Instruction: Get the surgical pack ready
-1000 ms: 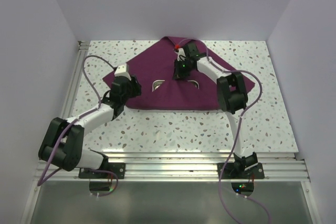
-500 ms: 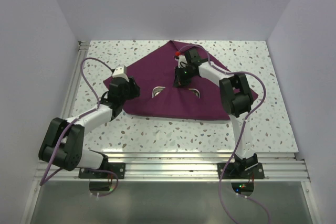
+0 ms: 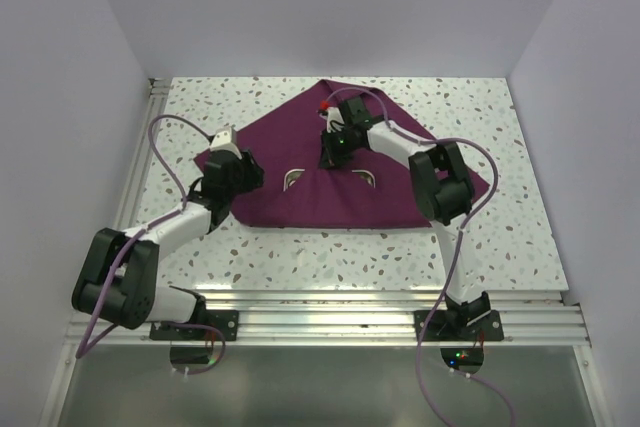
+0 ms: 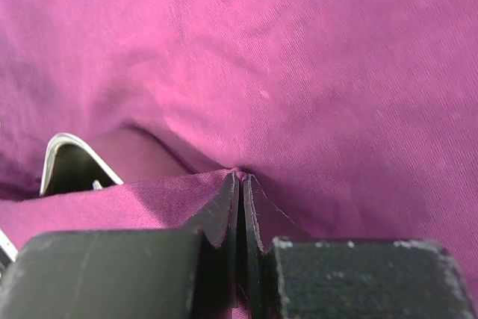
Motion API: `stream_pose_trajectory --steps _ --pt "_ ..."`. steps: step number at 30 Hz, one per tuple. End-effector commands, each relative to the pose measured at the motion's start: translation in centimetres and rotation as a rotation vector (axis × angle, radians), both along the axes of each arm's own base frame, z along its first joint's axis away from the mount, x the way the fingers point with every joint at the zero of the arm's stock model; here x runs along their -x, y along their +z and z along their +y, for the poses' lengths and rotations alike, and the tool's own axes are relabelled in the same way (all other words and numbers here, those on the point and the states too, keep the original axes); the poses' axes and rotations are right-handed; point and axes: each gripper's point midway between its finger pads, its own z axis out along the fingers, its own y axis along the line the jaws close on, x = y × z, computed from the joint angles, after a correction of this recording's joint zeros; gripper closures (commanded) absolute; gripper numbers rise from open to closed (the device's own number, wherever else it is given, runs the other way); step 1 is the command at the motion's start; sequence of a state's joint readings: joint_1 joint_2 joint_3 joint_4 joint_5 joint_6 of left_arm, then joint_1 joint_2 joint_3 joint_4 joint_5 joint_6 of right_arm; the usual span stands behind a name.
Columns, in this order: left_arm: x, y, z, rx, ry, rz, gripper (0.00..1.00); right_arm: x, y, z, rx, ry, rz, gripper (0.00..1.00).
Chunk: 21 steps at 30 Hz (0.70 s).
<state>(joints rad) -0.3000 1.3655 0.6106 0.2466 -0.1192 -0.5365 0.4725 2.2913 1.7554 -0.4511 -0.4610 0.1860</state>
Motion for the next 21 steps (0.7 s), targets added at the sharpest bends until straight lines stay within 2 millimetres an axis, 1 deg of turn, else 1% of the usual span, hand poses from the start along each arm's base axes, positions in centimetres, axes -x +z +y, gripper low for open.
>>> stream_pose_trajectory --steps 1,4,5,7,8,9,11,13,14,15,16,18,21 --pt "-0.4 0.3 0.0 0.030 0.009 -0.020 0.46 3.4 -6.2 -1.5 0.190 0.024 0.117 1.00" --pt "-0.4 -0.1 0.1 0.027 0.017 -0.005 0.46 3.3 -7.0 -2.6 0.245 -0.021 0.118 1.00" --pt "-0.4 -0.2 0.1 0.027 0.019 -0.002 0.46 3.1 -7.2 -3.3 0.276 -0.046 0.109 1.00" --pt "-0.5 -0.7 0.2 0.021 0.023 0.018 0.46 2.8 -7.3 -3.7 0.290 -0.080 0.097 1.00" --pt "-0.6 -0.9 0.2 0.020 0.027 0.027 0.46 3.0 -7.7 -4.3 0.303 -0.096 0.103 1.00" --pt "-0.6 -1.2 0.3 0.018 0.030 0.038 0.46 2.8 -7.6 -4.6 0.311 -0.117 0.098 1.00" --pt "-0.6 -1.5 -0.1 0.030 0.009 0.045 0.46 2.8 -7.9 -5.4 0.331 -0.142 0.102 1.00" --pt "-0.8 -1.5 -1.5 0.070 -0.053 0.031 0.47 2.6 -7.6 -5.8 0.336 -0.165 0.089 1.00" --pt "-0.9 -1.5 -1.8 0.071 -0.073 0.023 0.48 2.9 -7.7 -6.4 0.344 -0.178 0.098 1.00" --pt "-1.2 -1.6 -2.7 0.093 -0.113 0.017 0.49 2.7 -7.1 -6.5 0.333 -0.195 0.088 1.00" --pt "-1.3 -1.6 -3.4 0.109 -0.146 0.021 0.50 2.9 -7.2 -6.8 0.325 -0.202 0.089 1.00" --pt "-2.1 -2.2 -4.0 0.109 -0.166 0.038 0.52 3.0 -6.9 -6.9 0.319 -0.204 0.084 1.00" --pt "-2.6 -2.4 -5.4 0.121 -0.221 0.040 0.57 3.2 -6.4 -6.7 0.294 -0.206 0.078 1.00"
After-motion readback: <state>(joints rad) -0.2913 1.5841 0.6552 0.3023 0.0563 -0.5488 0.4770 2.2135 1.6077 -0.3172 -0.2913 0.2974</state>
